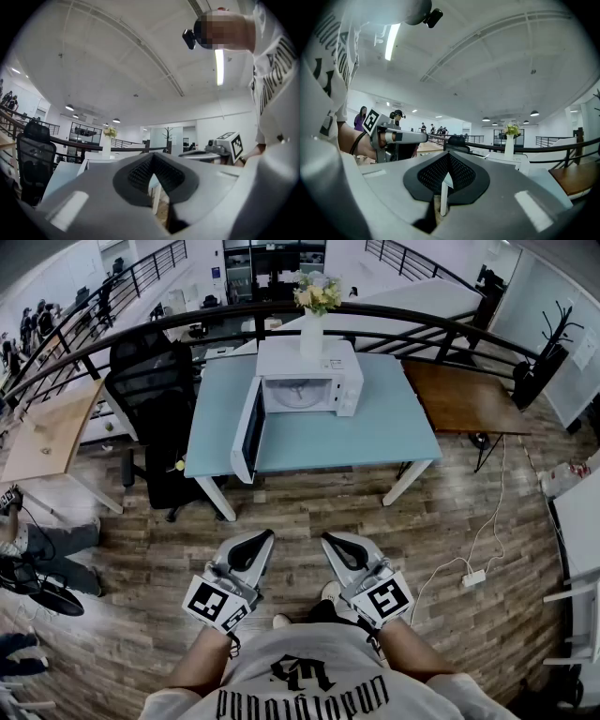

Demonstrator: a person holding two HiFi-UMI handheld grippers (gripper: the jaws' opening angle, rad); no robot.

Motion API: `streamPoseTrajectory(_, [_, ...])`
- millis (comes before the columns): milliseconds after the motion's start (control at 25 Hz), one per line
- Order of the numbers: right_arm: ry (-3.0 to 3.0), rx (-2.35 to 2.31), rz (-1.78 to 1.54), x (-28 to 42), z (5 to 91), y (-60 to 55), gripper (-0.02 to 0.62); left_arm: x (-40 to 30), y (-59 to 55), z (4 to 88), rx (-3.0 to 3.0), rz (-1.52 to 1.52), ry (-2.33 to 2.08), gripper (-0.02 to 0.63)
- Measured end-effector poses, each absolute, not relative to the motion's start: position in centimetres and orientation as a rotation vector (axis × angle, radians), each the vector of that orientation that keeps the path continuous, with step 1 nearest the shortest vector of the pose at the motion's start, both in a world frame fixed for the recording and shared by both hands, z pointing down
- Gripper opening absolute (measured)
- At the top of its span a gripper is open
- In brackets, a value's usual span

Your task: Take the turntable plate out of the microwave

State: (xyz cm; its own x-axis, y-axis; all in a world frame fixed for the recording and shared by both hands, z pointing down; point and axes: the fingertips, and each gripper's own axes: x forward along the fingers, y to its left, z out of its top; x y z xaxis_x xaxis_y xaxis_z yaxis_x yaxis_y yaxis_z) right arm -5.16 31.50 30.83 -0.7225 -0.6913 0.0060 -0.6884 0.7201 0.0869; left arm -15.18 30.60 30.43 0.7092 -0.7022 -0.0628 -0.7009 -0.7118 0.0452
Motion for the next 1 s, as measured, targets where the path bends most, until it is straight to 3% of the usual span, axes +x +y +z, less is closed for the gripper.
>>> streamPoseTrajectory(1000, [-2.830,1.083,-0.016,7.4,33.1,17.1,0.003,-3.2,15.4,32.1,2.810,-0.125,-1.279,0.049])
